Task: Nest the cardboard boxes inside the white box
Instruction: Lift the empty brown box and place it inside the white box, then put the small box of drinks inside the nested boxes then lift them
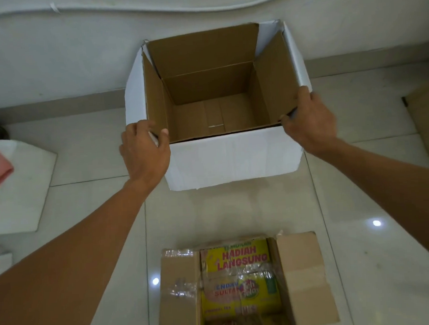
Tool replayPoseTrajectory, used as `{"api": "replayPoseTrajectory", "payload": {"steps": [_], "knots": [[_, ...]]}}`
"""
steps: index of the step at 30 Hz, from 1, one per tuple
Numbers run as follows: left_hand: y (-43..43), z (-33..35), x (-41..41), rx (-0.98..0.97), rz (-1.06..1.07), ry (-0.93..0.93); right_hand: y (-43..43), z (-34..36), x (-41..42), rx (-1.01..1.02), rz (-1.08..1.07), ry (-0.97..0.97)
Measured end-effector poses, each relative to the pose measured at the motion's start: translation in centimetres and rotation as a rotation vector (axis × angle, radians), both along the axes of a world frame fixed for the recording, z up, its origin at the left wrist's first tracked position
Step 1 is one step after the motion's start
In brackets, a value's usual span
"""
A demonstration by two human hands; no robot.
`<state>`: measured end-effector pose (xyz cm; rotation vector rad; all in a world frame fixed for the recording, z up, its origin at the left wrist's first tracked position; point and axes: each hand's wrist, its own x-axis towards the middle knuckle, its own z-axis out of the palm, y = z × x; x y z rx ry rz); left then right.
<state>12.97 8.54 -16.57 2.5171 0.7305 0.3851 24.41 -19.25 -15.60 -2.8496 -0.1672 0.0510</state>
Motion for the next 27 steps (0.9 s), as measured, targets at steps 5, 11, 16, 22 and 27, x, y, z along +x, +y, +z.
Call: {"api": "replayPoseTrajectory", "payload": {"steps": [5,11,16,22,27], "knots": [[-2.9,0.9,-5.4,-0.028,0.024,-0.034,-1.5,0.6,-6.2,0.057,0.067,0.054],[-6.8,0.9,-14.9,-0.187,0.119,-0.046,-5.0,0.2,-14.9,0.141,0.078,0.192],[-9.4,-2.7,-24.1,-0.306,0.183,0.104,-9.0,-2.9,-22.8,0.199,0.029,0.35],[-11.4,-10.0,-33.1,-0.322,0.133,0.282,-13.0,-9.9,-30.6,0.134,-0.02,0.542],[-12.0,-15.5,-36.4,-0.444,0.334,0.377,-15.2,-15.5,-33.1,0.133,-0.161,0.525]]}}
